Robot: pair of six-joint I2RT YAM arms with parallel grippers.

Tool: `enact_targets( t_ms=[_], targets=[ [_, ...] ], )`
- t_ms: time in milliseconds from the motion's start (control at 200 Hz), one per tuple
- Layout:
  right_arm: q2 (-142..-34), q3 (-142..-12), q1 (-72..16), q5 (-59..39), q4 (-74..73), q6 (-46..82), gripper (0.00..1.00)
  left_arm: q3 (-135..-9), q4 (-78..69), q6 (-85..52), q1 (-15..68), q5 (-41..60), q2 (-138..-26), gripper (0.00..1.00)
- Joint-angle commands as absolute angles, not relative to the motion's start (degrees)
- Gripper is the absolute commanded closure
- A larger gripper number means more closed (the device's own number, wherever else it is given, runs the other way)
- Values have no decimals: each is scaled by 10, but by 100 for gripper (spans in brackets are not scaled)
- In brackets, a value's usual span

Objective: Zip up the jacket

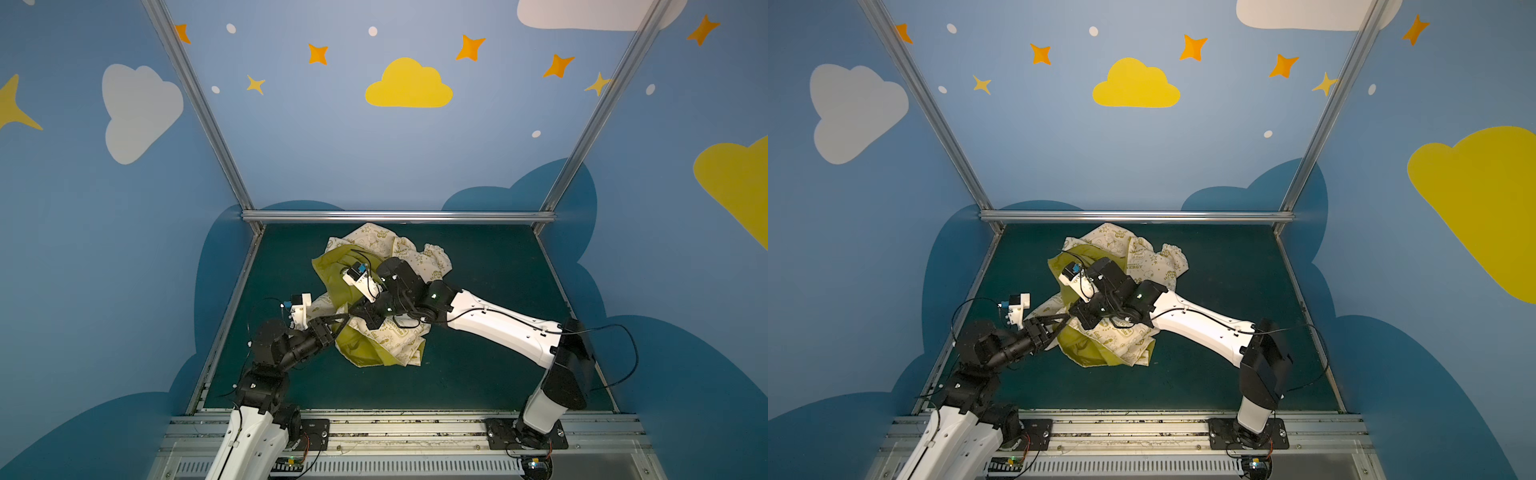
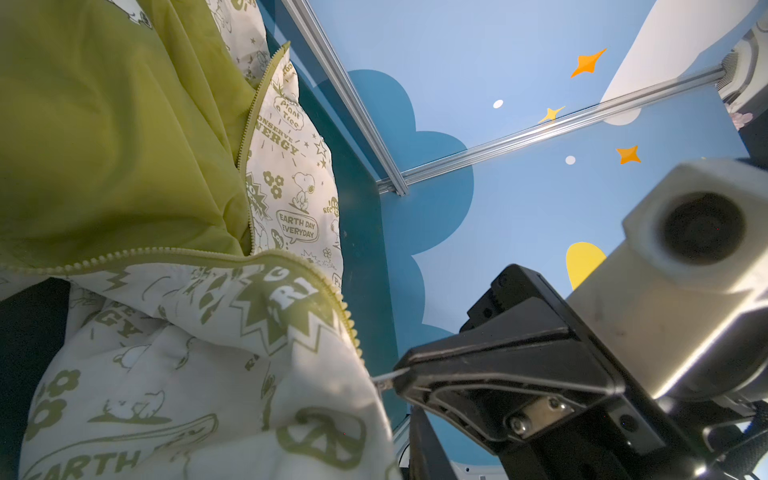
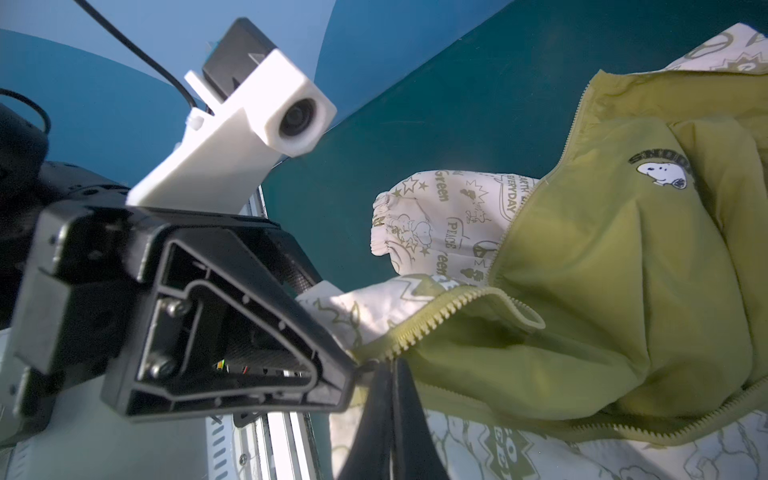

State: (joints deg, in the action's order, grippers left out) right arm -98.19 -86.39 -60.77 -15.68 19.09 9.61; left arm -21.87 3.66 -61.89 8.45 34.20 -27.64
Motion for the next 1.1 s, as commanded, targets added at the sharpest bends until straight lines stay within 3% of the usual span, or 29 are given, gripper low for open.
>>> enact_targets(
  t_ms=[0,456,671,1096],
  targets=[
    [-957,-856,-611,-157,174,92,100,-221,34,-608,86,328,-271,72],
    [-956,-853,-611,-160,172,94,100,-221,53,-603,87,298,-265,70],
    [-958,-862,-611,-154,186,84,100,-227,80,-607,86,273,-261,96],
    [-971,-869,-612,-53,189,58,100,-267,215,-569,88,299,-208,96]
  ],
)
